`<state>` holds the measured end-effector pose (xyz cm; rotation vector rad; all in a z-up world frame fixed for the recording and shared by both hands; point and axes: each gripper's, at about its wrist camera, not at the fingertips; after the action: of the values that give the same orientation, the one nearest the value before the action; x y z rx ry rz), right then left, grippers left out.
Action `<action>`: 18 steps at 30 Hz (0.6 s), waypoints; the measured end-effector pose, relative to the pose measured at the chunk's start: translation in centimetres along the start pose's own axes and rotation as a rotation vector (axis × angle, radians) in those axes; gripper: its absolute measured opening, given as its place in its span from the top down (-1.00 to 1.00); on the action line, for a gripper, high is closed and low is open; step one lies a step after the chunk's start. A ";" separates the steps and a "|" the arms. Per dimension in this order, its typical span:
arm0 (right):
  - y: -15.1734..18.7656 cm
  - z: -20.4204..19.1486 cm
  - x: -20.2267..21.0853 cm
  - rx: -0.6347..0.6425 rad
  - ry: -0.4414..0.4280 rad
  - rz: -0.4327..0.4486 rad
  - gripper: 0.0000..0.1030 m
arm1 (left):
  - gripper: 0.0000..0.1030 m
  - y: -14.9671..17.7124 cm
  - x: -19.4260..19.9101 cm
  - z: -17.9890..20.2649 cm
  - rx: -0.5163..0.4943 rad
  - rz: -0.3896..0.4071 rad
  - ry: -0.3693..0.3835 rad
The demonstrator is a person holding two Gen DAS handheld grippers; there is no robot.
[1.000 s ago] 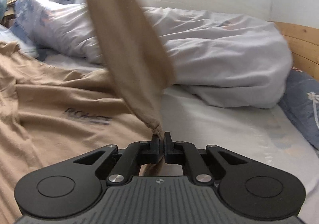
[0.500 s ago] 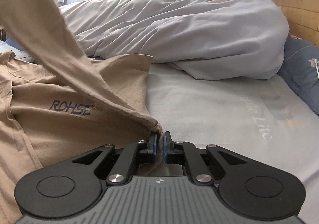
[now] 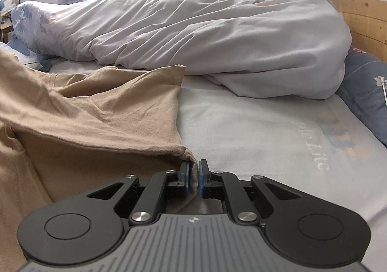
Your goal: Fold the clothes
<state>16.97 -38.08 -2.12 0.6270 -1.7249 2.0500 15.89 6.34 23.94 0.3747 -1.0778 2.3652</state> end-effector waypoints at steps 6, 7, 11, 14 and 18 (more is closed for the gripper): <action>0.0 1.2 0.0 0.004 0.002 0.000 0.89 | 0.98 1.7 1.7 -7.3 0.109 0.010 -0.058; 0.0 1.3 0.0 0.009 0.005 0.000 0.88 | 0.98 2.2 1.8 -8.4 0.113 0.008 -0.074; 0.0 2.0 0.1 0.031 0.018 -0.003 0.86 | 0.98 4.9 1.2 -12.8 0.119 -0.025 -0.148; -0.1 3.0 0.1 0.034 0.018 -0.002 0.84 | 0.97 6.5 0.2 -15.2 0.102 -0.041 -0.201; -0.2 4.1 0.1 0.053 0.021 -0.005 0.76 | 0.96 7.3 -0.3 -16.7 0.101 -0.040 -0.228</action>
<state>17.31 -42.09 -1.31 0.6230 -1.6602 2.0973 11.44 14.93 8.48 0.7105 -1.0417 2.3898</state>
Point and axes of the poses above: each gripper's, at about its wrist camera, not at the fingertips, and x roughly against the way its jaws point, z to its right, y to its underside, and after that the axes turned 7 degrees about x, right-handed
